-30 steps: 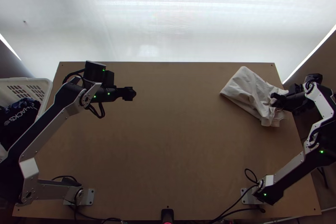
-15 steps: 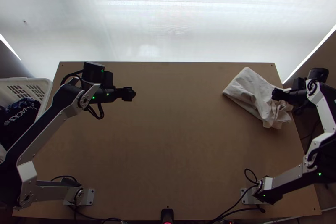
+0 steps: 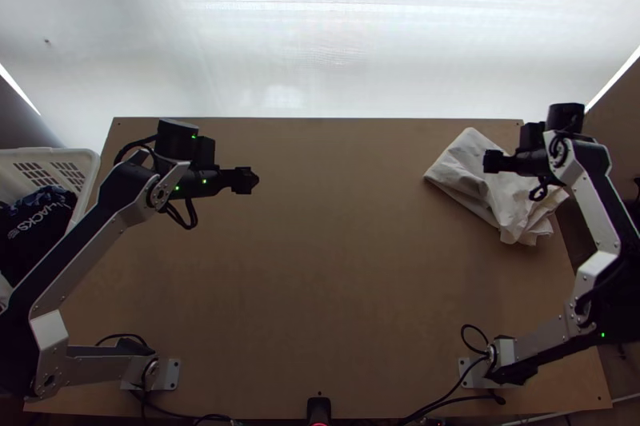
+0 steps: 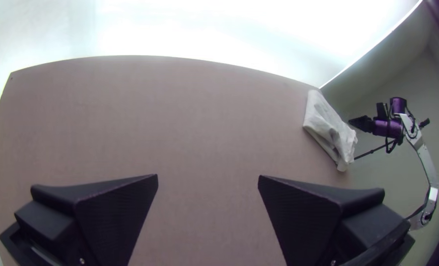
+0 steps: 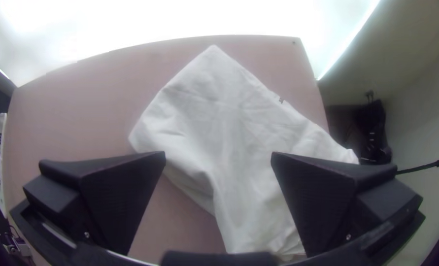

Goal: Fold the t-shirt

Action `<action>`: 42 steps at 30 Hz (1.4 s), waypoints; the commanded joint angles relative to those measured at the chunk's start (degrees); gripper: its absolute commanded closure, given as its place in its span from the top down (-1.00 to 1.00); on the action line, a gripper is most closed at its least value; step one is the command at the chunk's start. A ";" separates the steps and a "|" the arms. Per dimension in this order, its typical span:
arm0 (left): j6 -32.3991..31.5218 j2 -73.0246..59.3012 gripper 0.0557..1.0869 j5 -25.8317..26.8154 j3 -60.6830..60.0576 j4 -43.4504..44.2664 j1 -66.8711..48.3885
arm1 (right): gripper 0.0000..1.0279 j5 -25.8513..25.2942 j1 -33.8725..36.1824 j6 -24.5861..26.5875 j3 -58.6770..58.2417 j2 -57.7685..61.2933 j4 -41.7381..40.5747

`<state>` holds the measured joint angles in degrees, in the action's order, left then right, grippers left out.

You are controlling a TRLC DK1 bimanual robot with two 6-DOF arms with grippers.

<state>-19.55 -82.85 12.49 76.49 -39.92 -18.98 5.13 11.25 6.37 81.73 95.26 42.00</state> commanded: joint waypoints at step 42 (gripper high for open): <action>1.01 4.01 0.92 0.25 -3.19 0.72 4.31 | 0.93 -16.64 -7.38 -0.92 -10.37 6.78 -8.78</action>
<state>-19.05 -79.94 12.80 74.02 -38.54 -15.79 -11.40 4.60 5.98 74.65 100.01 33.52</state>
